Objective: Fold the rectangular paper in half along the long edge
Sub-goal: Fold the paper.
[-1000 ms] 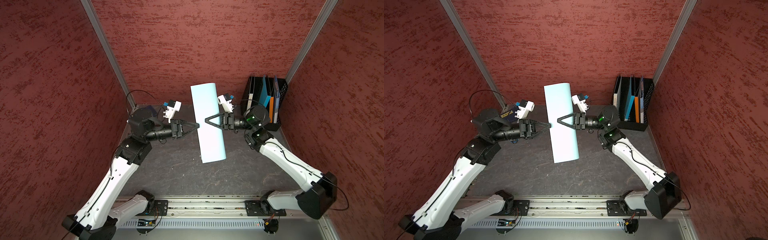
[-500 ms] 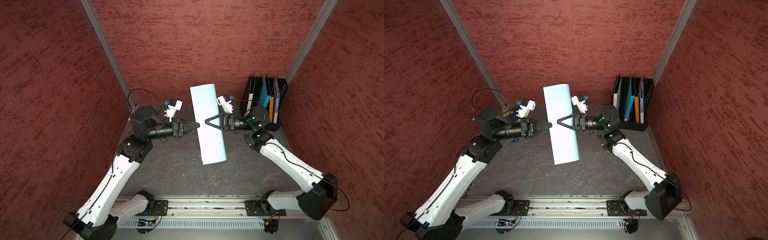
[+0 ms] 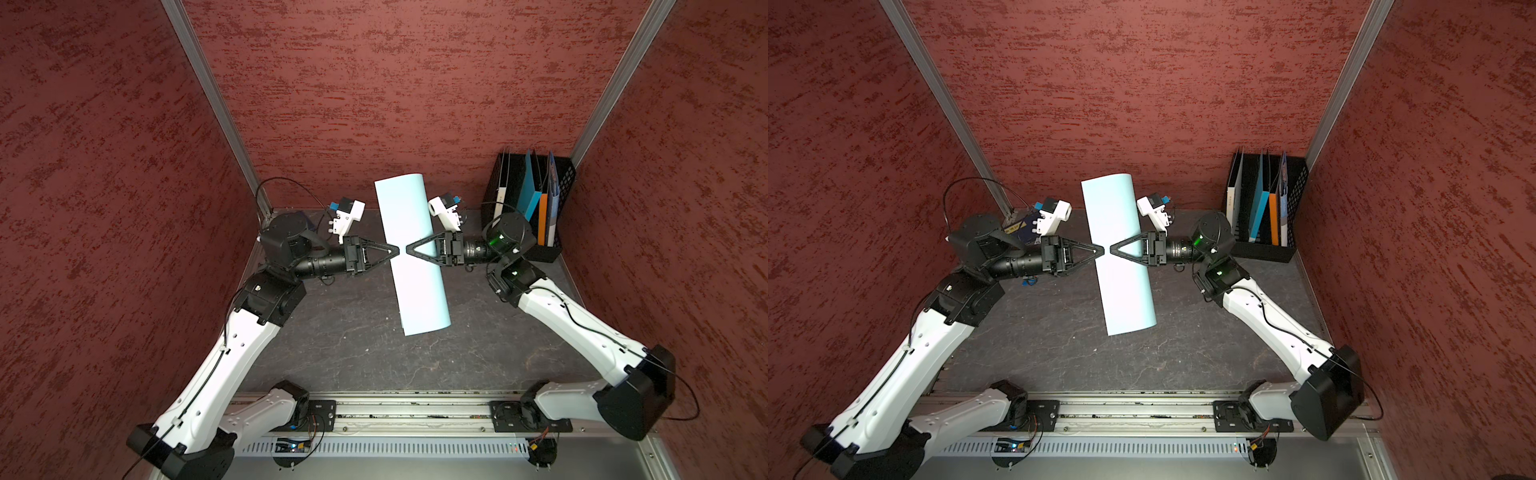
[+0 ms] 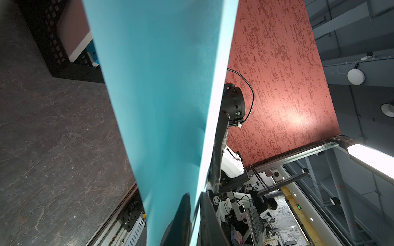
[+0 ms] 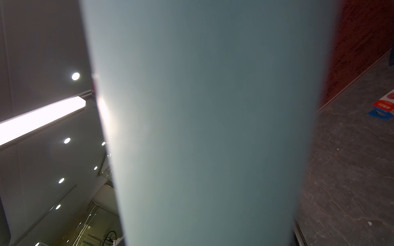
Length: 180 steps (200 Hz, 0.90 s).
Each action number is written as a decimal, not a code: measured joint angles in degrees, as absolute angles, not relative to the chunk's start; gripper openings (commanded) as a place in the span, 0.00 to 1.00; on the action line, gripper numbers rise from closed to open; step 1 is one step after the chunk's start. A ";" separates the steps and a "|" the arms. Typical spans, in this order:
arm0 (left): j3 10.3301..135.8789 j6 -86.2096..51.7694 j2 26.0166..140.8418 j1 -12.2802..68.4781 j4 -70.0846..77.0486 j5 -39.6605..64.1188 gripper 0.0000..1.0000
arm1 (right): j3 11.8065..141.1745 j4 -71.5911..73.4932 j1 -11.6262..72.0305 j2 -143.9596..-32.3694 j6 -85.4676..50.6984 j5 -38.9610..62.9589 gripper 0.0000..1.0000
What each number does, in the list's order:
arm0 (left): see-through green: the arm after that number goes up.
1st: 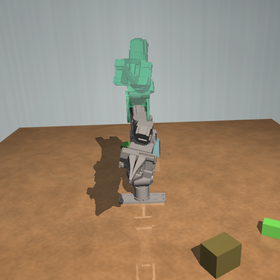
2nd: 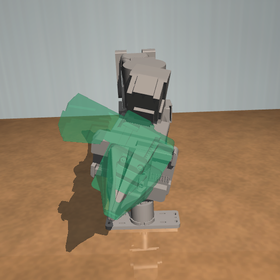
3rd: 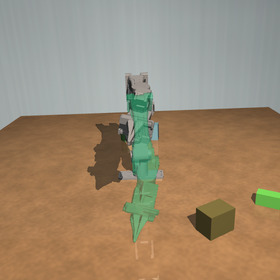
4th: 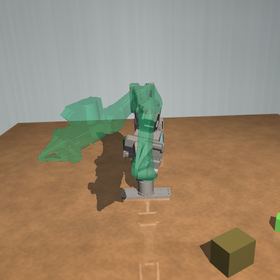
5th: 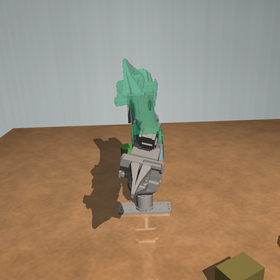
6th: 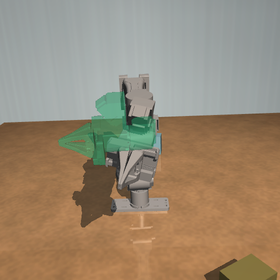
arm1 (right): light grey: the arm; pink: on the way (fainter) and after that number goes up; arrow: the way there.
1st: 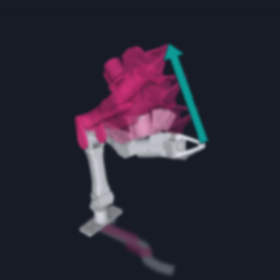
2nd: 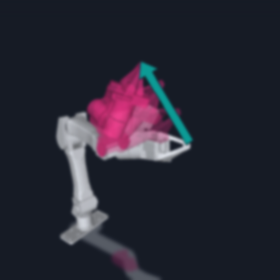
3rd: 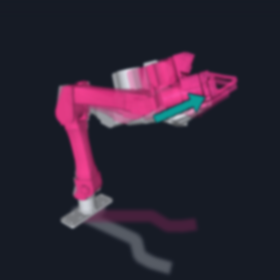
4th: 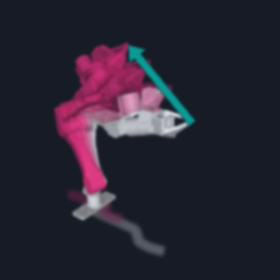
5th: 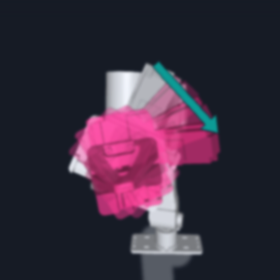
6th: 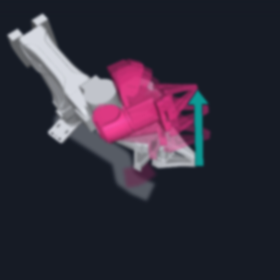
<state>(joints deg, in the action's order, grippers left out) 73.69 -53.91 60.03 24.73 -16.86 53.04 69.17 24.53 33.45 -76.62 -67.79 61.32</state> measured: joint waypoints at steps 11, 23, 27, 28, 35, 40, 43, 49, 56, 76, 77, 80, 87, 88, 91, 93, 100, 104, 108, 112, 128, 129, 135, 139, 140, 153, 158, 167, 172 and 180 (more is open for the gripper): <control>73.56 -53.82 60.03 24.69 -16.62 53.15 0.00 | 69.17 24.21 33.45 -76.62 -67.59 61.30 0.51; 73.47 -53.74 60.05 24.69 -16.53 53.34 0.00 | 69.21 24.05 33.47 -76.62 -67.44 61.32 0.51; 73.45 -53.74 60.05 24.69 -16.51 53.36 0.00 | 69.25 24.01 33.47 -76.62 -67.44 61.30 0.51; 73.45 -53.74 60.07 24.69 -16.51 53.39 0.00 | 69.25 23.99 33.47 -76.62 -67.42 61.30 0.51; 73.41 -53.74 60.07 24.69 -16.51 53.54 0.00 | 69.28 24.01 33.50 -76.62 -67.42 61.30 0.51; 73.38 -53.74 60.07 24.69 -16.51 53.54 0.00 | 69.28 24.01 33.54 -76.62 -67.42 61.30 0.51; 73.38 -53.74 60.07 24.69 -16.51 53.56 0.00 | 69.30 24.01 33.56 -76.62 -67.40 61.32 0.51; 73.38 -53.74 60.07 24.69 -16.51 53.58 0.00 | 69.32 23.99 33.63 -76.62 -67.40 61.30 0.51; 73.38 -53.74 60.10 24.69 -16.51 53.60 0.00 | 69.32 24.01 33.67 -76.62 -67.37 61.30 0.51; 73.38 -53.74 60.12 24.69 -16.51 53.69 0.00 | 69.36 23.99 33.95 -76.62 -67.20 61.30 0.51; 73.38 -53.74 60.12 24.69 -16.51 53.69 0.00 | 69.36 23.99 33.98 -76.62 -67.18 61.30 0.51; 73.38 -53.74 60.12 24.69 -16.51 53.69 0.00 | 69.38 23.97 34.04 -76.62 -67.16 61.30 0.51; 73.36 -53.74 60.14 24.69 -16.49 53.71 0.00 | 69.38 23.97 34.20 -76.62 -67.07 61.30 0.50; 73.36 -53.74 60.14 24.69 -16.49 53.71 0.00 | 69.38 23.97 34.22 -76.62 -67.05 61.30 0.50; 73.36 -53.74 60.14 24.69 -16.49 53.74 0.00 | 69.38 23.94 34.30 -76.62 -67.00 61.30 0.50; 73.36 -53.74 60.14 24.69 -16.49 53.74 0.00 | 69.41 23.92 34.35 -76.62 -67.00 61.30 0.50; 73.36 -53.74 60.18 24.69 -16.45 53.76 0.00 | 69.58 23.70 34.48 -76.64 -66.94 61.30 0.50; 73.36 -53.74 60.20 24.69 -16.45 53.76 0.00 | 69.67 23.68 34.59 -76.64 -66.87 61.30 0.50; 73.36 -53.74 60.23 24.69 -16.43 53.76 0.00 | 69.71 23.64 34.68 -76.64 -66.81 61.30 0.49; 73.34 -53.76 60.29 24.69 -16.40 53.76 0.00 | 69.78 23.64 34.72 -76.64 -66.70 61.32 0.49; 73.28 -53.76 60.49 24.69 -16.27 53.76 0.00 | 70.02 23.53 34.89 -76.64 -66.39 61.32 0.47; 73.28 -53.76 60.49 24.69 -16.25 53.76 0.00 | 70.02 23.53 34.92 -76.64 -66.37 61.32 0.47; 73.21 -53.76 60.55 24.69 -16.23 53.76 0.00 | 70.04 23.49 34.96 -76.64 -66.24 61.32 0.46; 73.17 -53.76 60.55 24.69 -16.21 53.76 0.00 | 70.06 23.44 34.96 -76.64 -66.11 61.32 0.45; 73.14 -53.76 60.55 24.69 -16.23 53.76 0.00 | 70.06 23.42 34.98 -76.64 -66.08 61.32 0.45; 72.99 -53.76 60.60 24.69 -16.21 53.76 0.00 | 70.13 23.09 35.07 -76.66 -65.89 61.32 0.43; 72.97 -53.76 60.60 24.69 -16.21 53.76 0.00 | 70.15 23.00 35.07 -76.66 -65.82 61.32 0.42; 72.97 -53.76 60.60 24.69 -16.21 53.74 0.00 | 70.22 22.81 35.09 -76.66 -65.65 61.32 0.41; 72.97 -53.76 60.60 24.69 -16.21 53.76 0.00 | 70.26 22.76 35.09 -76.66 -65.58 61.30 0.41; 72.97 -53.76 60.58 24.69 -16.21 53.74 0.00 | 70.35 22.55 35.09 -76.66 -65.47 61.32 0.40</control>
